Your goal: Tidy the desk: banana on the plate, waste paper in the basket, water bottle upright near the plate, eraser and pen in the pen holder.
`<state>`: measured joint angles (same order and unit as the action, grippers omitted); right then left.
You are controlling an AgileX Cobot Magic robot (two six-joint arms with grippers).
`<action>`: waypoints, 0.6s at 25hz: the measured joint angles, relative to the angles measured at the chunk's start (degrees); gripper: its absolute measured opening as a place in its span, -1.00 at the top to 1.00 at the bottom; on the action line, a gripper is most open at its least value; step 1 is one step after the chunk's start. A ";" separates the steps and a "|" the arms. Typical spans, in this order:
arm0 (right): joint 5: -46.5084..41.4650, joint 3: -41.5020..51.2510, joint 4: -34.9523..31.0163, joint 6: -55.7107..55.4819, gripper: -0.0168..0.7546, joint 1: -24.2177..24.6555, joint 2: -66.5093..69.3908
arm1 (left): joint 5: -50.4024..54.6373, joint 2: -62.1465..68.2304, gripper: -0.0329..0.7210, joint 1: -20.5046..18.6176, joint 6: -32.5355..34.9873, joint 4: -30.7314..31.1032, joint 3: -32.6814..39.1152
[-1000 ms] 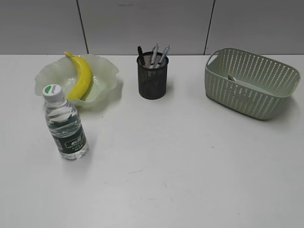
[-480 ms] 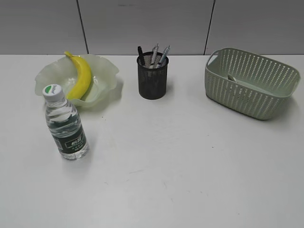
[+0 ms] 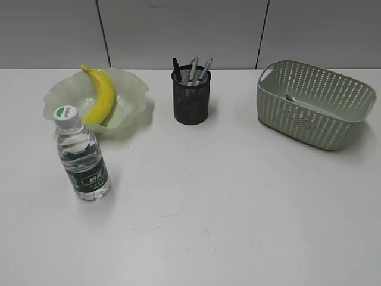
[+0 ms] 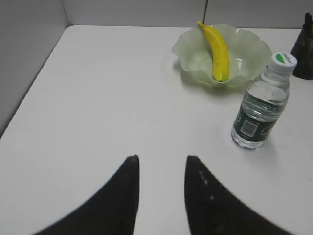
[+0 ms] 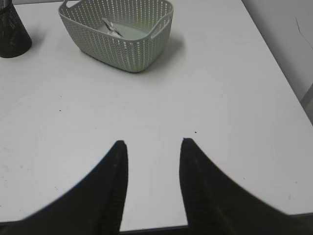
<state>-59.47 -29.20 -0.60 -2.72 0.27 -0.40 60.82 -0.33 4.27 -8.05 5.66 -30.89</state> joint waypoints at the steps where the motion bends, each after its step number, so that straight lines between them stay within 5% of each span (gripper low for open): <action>1: 0.00 0.00 0.00 0.00 0.19 0.00 0.00 | 0.00 0.00 0.28 0.04 0.98 -0.90 0.00; 15: 0.00 0.00 0.00 0.04 0.19 0.00 0.00 | 0.00 0.00 0.28 0.06 2.66 -2.11 0.00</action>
<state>-59.47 -29.20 -0.60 -2.68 0.27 -0.40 60.82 -0.33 4.33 -5.40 3.54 -30.89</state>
